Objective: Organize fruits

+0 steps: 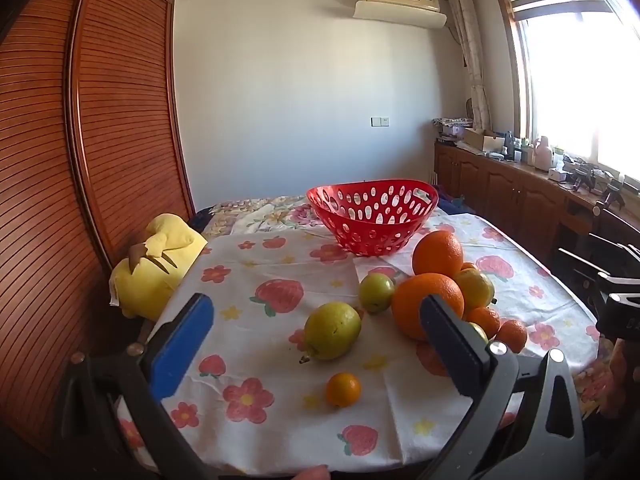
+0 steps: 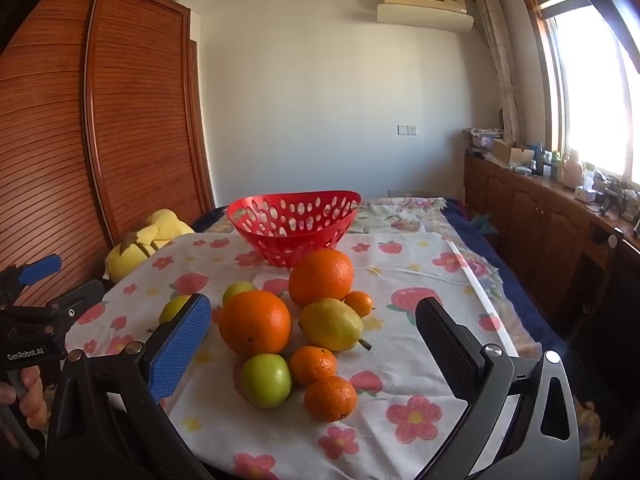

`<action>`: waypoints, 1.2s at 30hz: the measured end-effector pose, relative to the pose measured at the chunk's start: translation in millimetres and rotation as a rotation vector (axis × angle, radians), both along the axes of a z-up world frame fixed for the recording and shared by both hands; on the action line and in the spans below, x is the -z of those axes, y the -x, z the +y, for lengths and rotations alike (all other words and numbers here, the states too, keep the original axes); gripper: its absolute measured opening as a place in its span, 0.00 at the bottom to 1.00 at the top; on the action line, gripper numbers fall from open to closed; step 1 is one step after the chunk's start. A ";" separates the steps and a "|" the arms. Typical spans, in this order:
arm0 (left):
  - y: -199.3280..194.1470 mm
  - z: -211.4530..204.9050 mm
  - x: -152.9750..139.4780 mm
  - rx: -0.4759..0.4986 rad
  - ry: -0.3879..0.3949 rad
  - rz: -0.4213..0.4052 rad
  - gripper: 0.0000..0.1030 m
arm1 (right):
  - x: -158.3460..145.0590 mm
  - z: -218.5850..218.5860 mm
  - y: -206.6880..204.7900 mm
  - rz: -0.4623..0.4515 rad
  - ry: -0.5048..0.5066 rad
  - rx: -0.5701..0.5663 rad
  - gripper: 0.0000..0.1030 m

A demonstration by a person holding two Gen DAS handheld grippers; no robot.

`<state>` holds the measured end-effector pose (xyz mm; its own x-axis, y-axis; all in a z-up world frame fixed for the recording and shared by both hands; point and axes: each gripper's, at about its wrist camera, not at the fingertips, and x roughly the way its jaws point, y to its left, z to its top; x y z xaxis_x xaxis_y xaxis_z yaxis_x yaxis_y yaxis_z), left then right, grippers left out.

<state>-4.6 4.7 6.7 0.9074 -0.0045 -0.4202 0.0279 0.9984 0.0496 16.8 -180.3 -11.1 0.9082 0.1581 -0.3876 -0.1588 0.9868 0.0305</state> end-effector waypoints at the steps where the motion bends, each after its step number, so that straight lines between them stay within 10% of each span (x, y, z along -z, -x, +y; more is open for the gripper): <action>1: 0.6 0.1 -0.3 0.000 0.001 -0.001 1.00 | -0.2 -0.1 0.1 0.001 -0.001 0.000 1.00; 36: 2.0 2.1 1.3 0.001 0.008 0.003 1.00 | -1.6 -5.1 2.8 -0.012 -0.004 0.013 1.00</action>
